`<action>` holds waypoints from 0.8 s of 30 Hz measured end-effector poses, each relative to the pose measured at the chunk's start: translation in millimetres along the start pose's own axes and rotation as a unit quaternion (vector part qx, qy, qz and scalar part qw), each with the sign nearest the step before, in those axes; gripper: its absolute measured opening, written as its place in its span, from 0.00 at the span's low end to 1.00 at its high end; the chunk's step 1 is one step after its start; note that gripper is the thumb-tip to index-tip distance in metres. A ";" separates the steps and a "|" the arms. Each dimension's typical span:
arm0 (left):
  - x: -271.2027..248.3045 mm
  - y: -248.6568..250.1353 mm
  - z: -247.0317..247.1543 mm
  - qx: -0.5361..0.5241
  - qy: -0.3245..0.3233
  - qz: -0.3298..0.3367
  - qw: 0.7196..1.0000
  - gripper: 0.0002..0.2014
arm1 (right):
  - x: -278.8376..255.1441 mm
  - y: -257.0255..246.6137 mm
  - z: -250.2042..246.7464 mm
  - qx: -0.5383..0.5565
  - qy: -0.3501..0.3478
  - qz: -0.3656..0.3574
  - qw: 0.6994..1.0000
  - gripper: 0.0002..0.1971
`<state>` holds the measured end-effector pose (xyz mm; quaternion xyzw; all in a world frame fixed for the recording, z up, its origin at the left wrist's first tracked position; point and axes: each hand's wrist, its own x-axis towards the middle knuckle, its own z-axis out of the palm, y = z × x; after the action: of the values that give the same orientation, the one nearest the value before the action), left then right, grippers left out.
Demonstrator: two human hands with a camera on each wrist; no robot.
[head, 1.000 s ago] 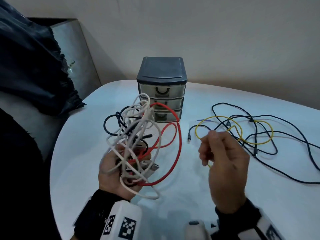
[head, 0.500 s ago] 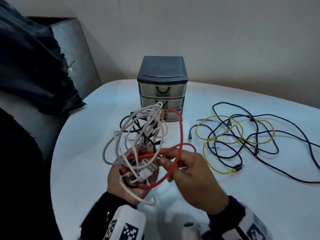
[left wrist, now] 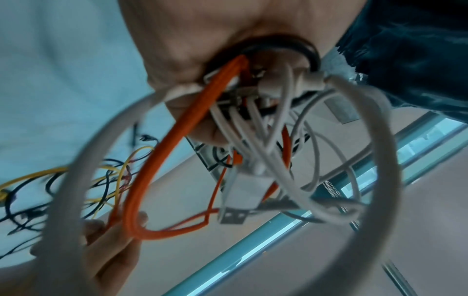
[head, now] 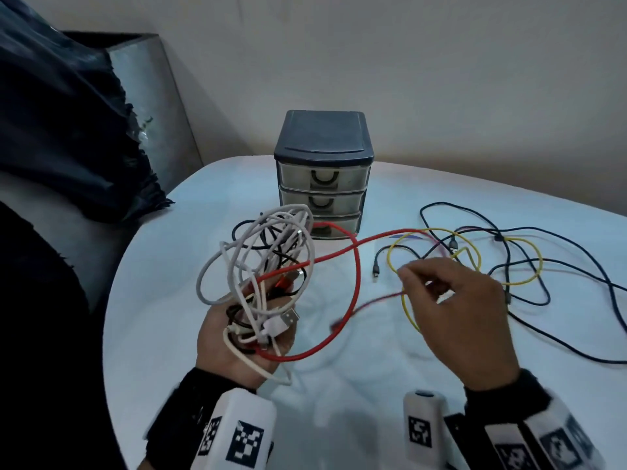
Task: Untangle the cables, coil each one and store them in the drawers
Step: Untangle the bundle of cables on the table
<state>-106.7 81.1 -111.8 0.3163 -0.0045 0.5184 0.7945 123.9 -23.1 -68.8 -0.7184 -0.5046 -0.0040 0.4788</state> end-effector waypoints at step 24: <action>-2.1 -20.8 54.5 0.438 0.089 -0.065 0.892 0.07 | -24.0 -62.2 9.0 0.133 0.048 -0.140 0.980 0.03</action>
<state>-73.0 46.3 -79.3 0.5841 0.3147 0.4407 0.6046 62.5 -32.2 -42.9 -0.5692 -0.5725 -0.0383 0.5888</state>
